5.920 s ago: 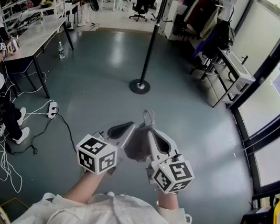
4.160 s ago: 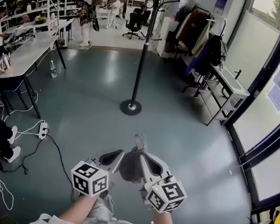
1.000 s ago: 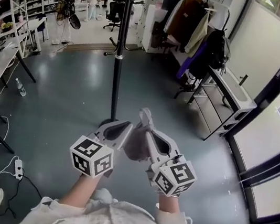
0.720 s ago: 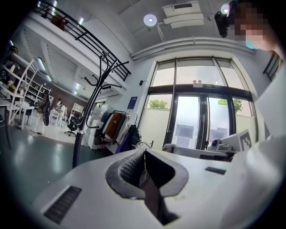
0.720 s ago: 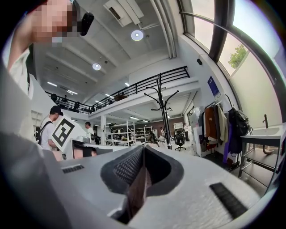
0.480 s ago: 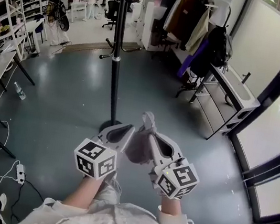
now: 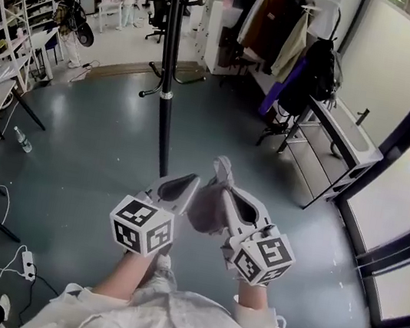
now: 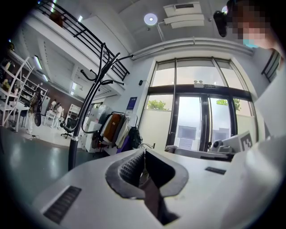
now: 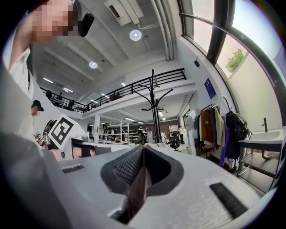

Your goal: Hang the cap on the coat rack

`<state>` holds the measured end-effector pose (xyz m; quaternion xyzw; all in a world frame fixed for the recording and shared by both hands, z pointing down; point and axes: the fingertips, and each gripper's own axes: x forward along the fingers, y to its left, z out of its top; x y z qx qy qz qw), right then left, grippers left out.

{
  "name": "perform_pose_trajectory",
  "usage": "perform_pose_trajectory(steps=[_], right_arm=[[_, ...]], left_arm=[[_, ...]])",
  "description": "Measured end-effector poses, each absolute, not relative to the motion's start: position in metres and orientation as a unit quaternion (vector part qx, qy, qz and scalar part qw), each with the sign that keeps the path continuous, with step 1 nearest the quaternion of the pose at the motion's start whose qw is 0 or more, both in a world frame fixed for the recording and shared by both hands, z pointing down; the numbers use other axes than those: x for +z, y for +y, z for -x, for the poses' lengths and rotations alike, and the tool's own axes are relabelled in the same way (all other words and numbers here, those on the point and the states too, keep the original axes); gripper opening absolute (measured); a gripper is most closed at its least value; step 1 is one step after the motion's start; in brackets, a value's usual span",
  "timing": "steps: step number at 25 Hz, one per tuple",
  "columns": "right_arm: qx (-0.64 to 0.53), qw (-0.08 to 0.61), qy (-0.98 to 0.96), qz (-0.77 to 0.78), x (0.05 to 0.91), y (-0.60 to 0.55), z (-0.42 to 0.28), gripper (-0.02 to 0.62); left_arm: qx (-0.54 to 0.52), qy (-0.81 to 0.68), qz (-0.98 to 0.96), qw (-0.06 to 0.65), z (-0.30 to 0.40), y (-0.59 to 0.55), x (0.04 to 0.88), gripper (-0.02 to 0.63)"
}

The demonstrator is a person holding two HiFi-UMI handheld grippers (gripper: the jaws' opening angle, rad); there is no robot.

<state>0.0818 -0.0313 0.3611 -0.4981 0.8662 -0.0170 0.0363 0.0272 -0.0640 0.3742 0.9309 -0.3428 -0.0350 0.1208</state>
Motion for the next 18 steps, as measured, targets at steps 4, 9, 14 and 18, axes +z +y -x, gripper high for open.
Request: perform_pose_trajectory(steps=[4,9,14,18], right_arm=[[-0.001,0.045,0.865,0.5,0.341,-0.075,-0.084,0.015],[0.025,0.039,0.869,0.492,0.32,-0.128,-0.069,0.015],[0.053,0.04,0.873,0.483,0.296,-0.185,-0.061,0.015],[0.058,0.044,0.874,0.48,0.292,-0.225,-0.048,0.015]], left_arm=[[-0.047,-0.341,-0.933,0.105,-0.03,-0.111,0.351,0.017],[-0.045,-0.33,-0.939,0.083,-0.025,-0.16,0.335,0.017],[-0.041,-0.325,-0.943,0.053,-0.022,-0.215,0.319,0.017],[-0.049,-0.324,-0.944,0.037,-0.013,-0.252,0.308,0.017]])
